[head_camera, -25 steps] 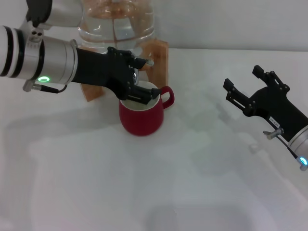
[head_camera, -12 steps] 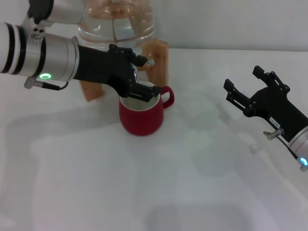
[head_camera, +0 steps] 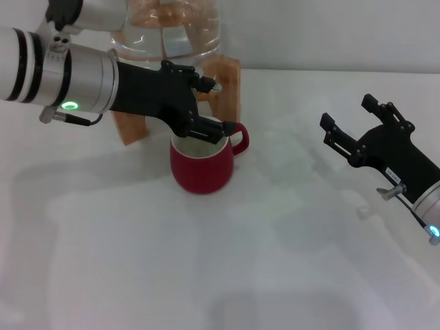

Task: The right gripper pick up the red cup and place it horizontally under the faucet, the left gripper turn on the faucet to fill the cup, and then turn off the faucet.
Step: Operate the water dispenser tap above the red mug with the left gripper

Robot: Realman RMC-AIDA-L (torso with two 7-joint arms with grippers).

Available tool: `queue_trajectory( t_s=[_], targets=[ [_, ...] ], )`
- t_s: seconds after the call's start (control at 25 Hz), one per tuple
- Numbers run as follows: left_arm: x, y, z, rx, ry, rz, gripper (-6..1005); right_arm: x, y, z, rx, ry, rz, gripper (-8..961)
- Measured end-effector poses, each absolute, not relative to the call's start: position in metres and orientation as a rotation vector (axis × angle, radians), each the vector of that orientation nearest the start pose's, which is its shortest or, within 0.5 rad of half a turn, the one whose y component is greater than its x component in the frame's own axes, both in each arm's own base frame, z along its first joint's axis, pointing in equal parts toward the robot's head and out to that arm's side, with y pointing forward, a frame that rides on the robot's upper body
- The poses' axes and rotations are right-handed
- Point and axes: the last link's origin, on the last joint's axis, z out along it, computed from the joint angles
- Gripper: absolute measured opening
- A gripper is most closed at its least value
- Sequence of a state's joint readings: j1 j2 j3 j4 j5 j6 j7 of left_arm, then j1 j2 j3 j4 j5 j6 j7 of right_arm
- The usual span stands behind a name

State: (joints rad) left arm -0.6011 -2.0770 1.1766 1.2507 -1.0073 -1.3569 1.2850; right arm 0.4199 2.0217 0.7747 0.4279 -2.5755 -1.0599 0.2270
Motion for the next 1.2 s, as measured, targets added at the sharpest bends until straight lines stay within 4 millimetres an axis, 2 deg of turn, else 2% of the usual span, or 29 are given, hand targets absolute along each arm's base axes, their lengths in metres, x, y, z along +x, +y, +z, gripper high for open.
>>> queue_trajectory(
  t_s=[1.2],
  targets=[
    [-0.1403,0.3901,0.0119,-2.776,-0.221,-0.18,874,0.2626,0.3319,-0.0575,-1.951,0.459,0.867,860]
  ],
)
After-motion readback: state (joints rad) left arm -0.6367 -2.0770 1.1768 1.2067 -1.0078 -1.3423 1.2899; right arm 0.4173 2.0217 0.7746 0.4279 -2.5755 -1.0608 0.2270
